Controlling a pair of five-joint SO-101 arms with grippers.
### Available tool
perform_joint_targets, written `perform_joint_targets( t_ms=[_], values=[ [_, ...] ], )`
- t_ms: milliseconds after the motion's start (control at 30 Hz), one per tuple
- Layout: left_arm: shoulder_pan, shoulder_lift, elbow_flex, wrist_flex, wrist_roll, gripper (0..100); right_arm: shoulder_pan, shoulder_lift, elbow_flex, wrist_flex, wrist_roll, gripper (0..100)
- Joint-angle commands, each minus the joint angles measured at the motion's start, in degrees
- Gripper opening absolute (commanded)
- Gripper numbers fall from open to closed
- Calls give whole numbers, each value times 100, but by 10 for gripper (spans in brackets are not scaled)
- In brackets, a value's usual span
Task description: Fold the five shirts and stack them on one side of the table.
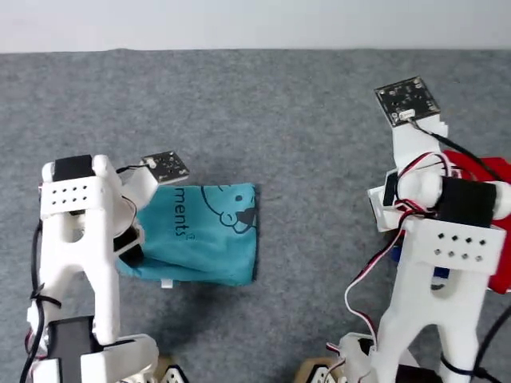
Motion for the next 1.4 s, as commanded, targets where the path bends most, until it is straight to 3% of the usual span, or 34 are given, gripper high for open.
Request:
perform_joint_targets(
  t_ms=[0,400,700,933,1167,1367],
  values=[
    [176,-185,-31,149,281,189,-31,-119,-35,207,26,154],
    [176,-237,-268,193,273,185,-31,-119,-26,207,26,154],
    [475,-1811,-681,193,308,188,-31,-110,-26,207,18,154],
    [457,-1837,-198,149,334,185,-31,101,-26,207,18,154],
    [176,-747,-207,-1503,2057,182,-66,400,-44,207,9,151],
    [149,607,-646,-2453,3174,57,-57,400,-26,207,9,151]
  ],
)
